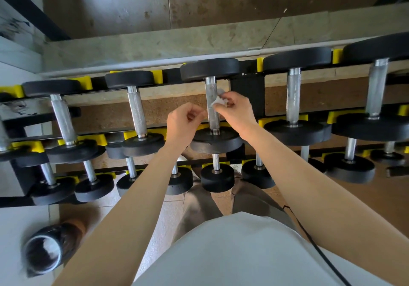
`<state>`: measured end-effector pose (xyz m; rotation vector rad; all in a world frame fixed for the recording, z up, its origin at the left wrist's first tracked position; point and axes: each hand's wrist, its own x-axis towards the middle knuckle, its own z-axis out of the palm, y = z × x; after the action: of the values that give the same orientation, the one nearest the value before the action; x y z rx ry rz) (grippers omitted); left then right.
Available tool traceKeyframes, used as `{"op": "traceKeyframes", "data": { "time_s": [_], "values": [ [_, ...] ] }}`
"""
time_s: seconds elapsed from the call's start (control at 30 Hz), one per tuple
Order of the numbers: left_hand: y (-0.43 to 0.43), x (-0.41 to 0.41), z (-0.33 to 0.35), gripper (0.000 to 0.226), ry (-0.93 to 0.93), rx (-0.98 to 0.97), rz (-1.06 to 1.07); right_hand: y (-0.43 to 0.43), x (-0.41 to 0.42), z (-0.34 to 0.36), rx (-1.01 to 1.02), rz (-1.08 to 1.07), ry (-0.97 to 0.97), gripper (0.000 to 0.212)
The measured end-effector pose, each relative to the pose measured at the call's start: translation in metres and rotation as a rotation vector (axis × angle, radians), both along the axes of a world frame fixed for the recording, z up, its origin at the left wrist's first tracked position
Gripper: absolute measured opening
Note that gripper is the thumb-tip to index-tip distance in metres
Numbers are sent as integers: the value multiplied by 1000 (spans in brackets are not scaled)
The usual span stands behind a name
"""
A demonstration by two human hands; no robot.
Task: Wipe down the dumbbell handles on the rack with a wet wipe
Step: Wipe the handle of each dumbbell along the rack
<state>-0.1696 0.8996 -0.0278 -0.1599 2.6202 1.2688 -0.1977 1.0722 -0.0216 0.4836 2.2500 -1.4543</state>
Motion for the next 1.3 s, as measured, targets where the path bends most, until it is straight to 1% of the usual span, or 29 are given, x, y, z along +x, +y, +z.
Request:
{"op": "traceKeyframes", "data": {
  "time_s": [0.1,0.2,0.3,0.43,0.5,0.57,0.67,0.8,0.9,0.97,1.03,1.07,1.1,1.13,1.17,1.2,1.23,1.27,1.3],
  "values": [
    [8,1,-1,21,147,-6,-40,8,4,-1,-42,-51,17,24],
    [17,-1,-6,31,231,-8,-74,17,8,6,-222,-149,-24,22],
    [24,-3,-7,29,286,-41,-71,20,10,8,-308,-183,-42,20],
    [28,-7,-4,12,327,-78,-100,19,9,9,-340,-232,-88,22],
    [23,-8,-6,8,298,-87,-89,20,8,9,-353,-279,-113,21],
    [16,-7,-6,11,246,-98,-40,21,6,8,-381,-344,-132,16],
    [10,-6,-5,11,182,-88,19,24,4,7,-379,-369,-145,13],
    [14,-11,3,13,68,1,108,27,2,8,-283,-380,-122,14],
    [7,-22,2,26,-16,1,224,23,1,7,-195,-320,-70,18],
    [-2,-31,-3,37,-71,-39,290,16,1,6,-128,-235,6,16],
    [-12,-37,-10,45,-107,-42,364,6,-1,6,-2,-145,122,17],
    [-17,-39,-12,46,-131,-45,367,0,-3,7,54,-112,195,17],
    [-21,-39,-13,41,-157,-46,330,-5,-5,8,85,-93,272,16],
    [-25,-39,-16,29,-213,-27,275,-10,-7,8,99,-81,340,16],
    [-29,-37,-17,11,-273,4,206,-15,-8,7,115,-65,397,15],
    [-32,-35,-19,16,-313,36,145,-18,-8,5,144,-34,440,13],
    [-36,-33,-21,28,-334,72,114,-18,-7,3,180,15,474,12],
    [-39,-32,-20,31,-350,106,126,-16,-4,0,217,80,490,11],
    [-42,-31,-19,27,-351,118,140,-12,2,-1,248,150,481,11]
  ]
}}
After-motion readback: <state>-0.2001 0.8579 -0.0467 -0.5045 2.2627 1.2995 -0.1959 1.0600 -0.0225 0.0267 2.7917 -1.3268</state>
